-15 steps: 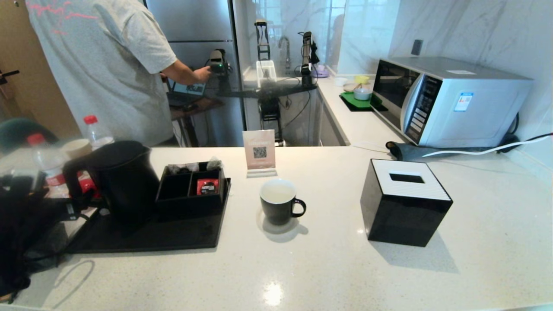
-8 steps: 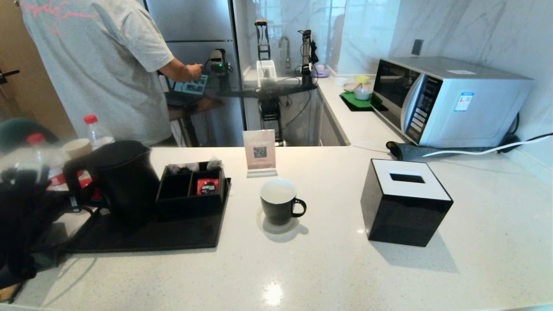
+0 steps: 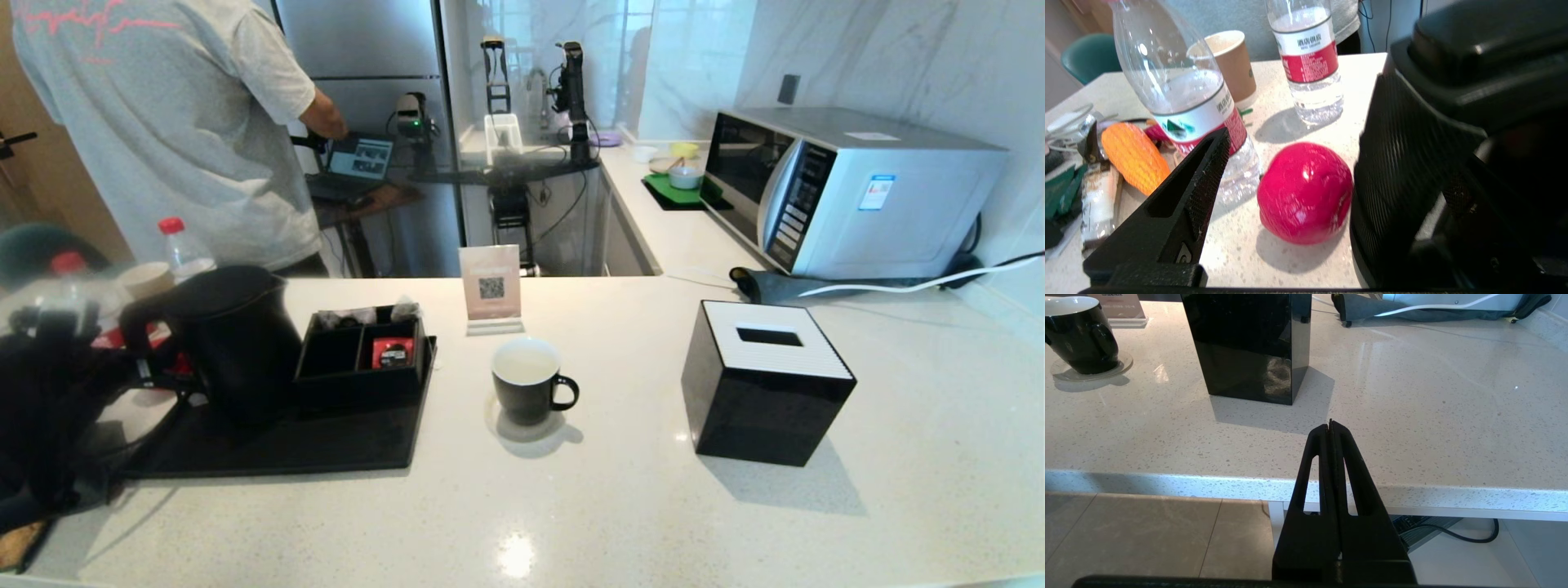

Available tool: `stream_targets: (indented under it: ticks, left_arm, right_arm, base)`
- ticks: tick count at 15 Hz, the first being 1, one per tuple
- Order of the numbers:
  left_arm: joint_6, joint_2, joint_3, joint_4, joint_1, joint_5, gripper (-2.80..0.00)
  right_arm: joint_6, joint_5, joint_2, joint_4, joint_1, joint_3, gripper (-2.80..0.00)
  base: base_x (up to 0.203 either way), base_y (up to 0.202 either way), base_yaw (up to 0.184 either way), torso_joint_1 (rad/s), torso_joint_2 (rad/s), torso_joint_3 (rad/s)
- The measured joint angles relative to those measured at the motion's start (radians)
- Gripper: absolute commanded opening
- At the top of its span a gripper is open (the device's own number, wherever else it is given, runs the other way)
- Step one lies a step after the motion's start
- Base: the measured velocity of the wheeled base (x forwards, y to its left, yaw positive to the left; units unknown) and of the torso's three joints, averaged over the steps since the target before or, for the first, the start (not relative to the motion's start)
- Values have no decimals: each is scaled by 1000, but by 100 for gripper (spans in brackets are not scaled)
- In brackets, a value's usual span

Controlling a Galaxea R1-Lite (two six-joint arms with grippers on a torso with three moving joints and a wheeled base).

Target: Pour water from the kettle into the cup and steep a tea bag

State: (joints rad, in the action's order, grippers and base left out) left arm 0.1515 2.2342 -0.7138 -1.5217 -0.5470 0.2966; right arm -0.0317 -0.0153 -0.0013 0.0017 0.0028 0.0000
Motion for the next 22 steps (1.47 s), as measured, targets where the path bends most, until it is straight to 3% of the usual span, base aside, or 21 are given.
stream_targets:
  ticks: [22]
  left_arm:
    - [-6, 19, -115, 0, 35, 0, 0]
  right_arm:
    - [0, 0, 0, 0, 0, 0, -280]
  base:
    - [0, 0, 0, 0, 0, 0]
